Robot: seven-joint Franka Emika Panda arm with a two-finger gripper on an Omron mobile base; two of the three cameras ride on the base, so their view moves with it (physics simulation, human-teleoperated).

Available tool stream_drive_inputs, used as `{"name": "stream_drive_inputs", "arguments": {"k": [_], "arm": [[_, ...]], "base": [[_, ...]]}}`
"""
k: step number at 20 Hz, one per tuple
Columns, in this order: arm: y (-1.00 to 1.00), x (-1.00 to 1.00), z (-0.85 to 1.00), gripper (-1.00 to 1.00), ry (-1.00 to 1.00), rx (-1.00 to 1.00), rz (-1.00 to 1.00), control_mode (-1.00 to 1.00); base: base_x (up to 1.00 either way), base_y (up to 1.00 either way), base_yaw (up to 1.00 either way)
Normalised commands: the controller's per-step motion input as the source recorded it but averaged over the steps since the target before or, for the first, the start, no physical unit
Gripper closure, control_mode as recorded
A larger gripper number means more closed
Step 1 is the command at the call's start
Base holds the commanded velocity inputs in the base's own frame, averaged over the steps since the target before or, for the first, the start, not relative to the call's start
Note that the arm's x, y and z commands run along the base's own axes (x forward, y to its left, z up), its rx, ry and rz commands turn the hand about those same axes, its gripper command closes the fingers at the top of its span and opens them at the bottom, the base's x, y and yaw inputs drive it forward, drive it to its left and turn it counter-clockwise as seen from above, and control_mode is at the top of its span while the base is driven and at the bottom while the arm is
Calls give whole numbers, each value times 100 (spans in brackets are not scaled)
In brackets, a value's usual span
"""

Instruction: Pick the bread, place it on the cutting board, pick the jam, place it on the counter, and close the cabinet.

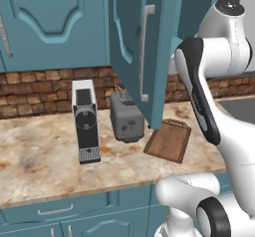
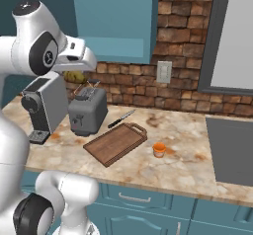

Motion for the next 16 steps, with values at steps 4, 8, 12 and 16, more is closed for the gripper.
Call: {"name": "stream_drive_inputs", "arguments": {"k": [4,8,12,16], "arm": [[0,-22,-10,100,7,0,0,-100],[0,-16,-18,100,5,0,0,-100],[0,-11,-23,100,4,-1,0,-100],[0,-4,-24,100,2,-1,0,-100]], "base": [[0,0,0],[0,0,0],[0,0,0],[0,0,0]]}}
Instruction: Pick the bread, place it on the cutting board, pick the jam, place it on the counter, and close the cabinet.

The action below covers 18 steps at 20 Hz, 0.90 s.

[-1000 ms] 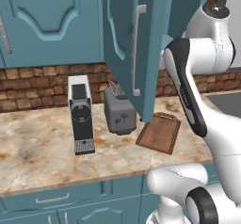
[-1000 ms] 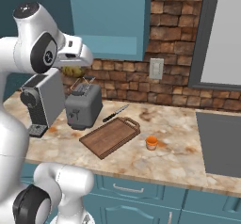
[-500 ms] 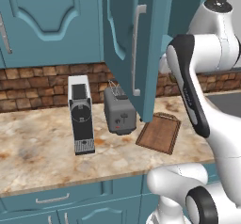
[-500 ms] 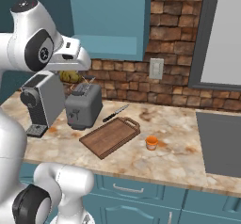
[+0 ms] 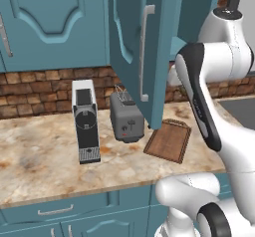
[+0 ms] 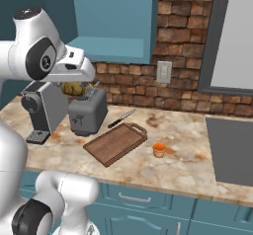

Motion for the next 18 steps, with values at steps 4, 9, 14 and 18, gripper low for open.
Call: {"name": "stream_drive_inputs", "arguments": {"k": [4,9,14,18], "arm": [[0,-2,-29,100,2,-1,0,-100],[0,-4,-31,100,2,0,0,-100],[0,0,-32,100,1,-1,0,-100],[0,0,-26,100,1,0,0,-100]], "base": [[0,0,0],[0,0,0],[0,0,0],[0,0,0]]}}
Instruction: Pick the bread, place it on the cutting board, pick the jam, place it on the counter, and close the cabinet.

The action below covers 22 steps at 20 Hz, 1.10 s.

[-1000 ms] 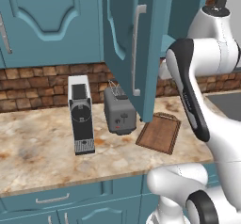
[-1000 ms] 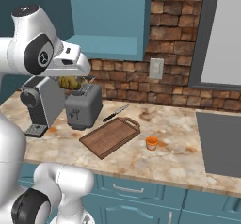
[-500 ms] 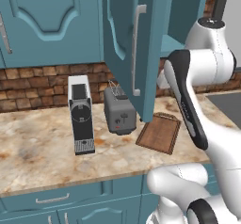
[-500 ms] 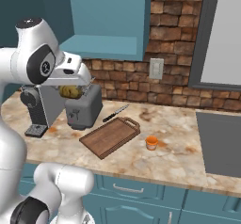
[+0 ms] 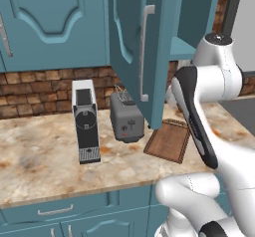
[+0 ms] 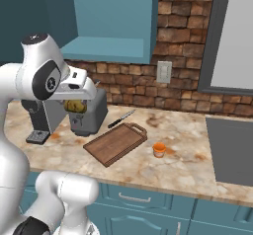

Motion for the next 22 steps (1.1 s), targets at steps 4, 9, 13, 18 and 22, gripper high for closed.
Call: {"name": "stream_drive_inputs", "arguments": {"k": [4,9,13,18,22], "arm": [[0,0,-24,100,0,0,0,-100],[0,0,-24,100,0,0,0,-100],[0,0,-23,100,0,0,0,-100],[0,0,-17,100,0,0,0,-100],[0,0,-12,100,0,0,0,-100]], "base": [[0,0,0],[0,0,0],[0,0,0],[0,0,0],[0,0,0]]}}
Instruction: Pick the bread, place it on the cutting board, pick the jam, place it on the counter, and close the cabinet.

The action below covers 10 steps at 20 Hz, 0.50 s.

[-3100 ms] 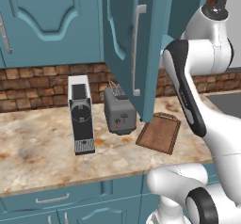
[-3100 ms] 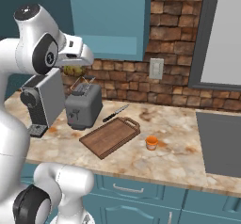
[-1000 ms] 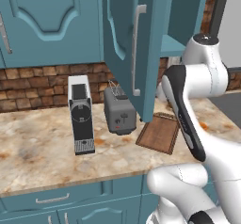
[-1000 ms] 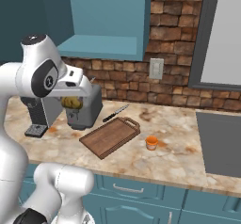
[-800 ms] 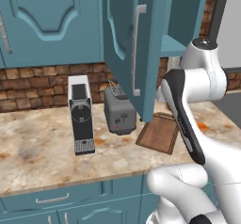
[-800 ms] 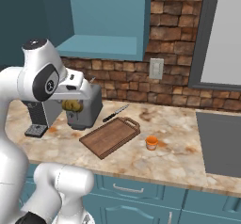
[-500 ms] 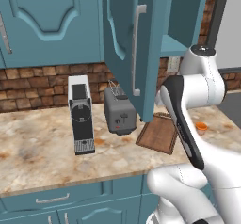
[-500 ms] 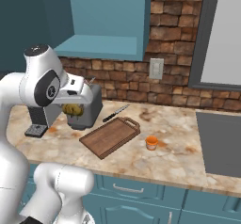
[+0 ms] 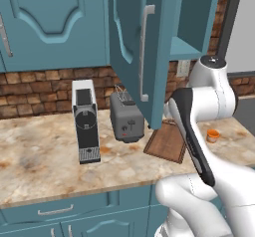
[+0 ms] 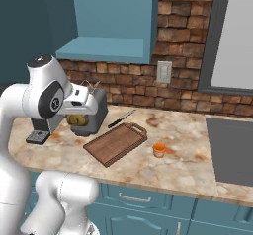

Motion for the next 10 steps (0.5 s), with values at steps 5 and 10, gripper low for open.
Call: {"name": "stream_drive_inputs", "arguments": {"k": [5,10], "arm": [[0,5,-12,100,0,0,0,-100],[0,10,-10,100,0,0,0,-100]], "base": [[0,0,0],[0,0,0]]}}
